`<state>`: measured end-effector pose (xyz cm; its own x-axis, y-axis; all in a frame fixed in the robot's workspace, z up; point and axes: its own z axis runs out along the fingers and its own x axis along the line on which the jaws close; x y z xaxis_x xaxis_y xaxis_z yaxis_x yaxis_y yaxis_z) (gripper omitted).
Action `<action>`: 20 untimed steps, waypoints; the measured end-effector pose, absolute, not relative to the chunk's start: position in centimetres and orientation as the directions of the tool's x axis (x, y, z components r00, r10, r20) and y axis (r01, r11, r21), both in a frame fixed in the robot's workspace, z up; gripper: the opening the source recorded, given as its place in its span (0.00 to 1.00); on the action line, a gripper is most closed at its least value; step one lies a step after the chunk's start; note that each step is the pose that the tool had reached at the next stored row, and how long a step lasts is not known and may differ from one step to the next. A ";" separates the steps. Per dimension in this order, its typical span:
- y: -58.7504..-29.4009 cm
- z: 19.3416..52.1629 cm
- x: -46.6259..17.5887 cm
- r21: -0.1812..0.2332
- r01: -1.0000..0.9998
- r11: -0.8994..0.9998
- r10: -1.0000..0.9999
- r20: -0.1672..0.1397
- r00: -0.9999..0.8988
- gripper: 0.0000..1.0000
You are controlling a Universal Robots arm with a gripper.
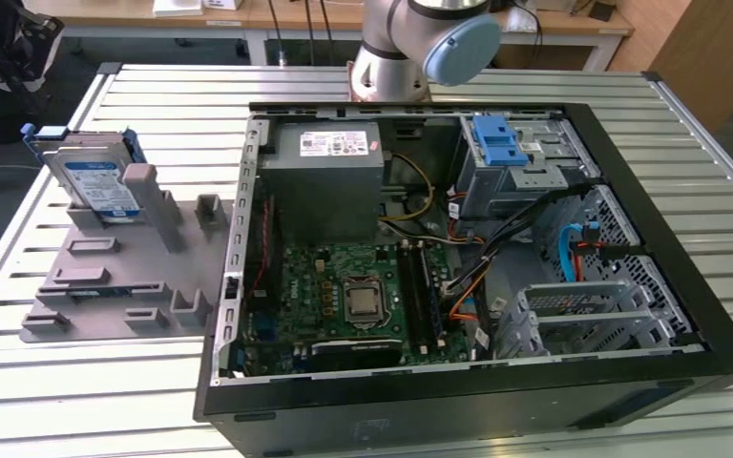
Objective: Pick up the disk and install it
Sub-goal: 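Pick up the disk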
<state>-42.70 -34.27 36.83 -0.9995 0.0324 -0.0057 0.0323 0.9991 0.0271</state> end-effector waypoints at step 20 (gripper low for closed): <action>-34.3 36.8 -42.7 0.027 -0.091 0.996 -0.091 -0.006 -0.996 0.11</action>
<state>-42.71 -34.27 36.83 -0.9959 -0.0905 -0.0058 -0.0906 0.9955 0.0271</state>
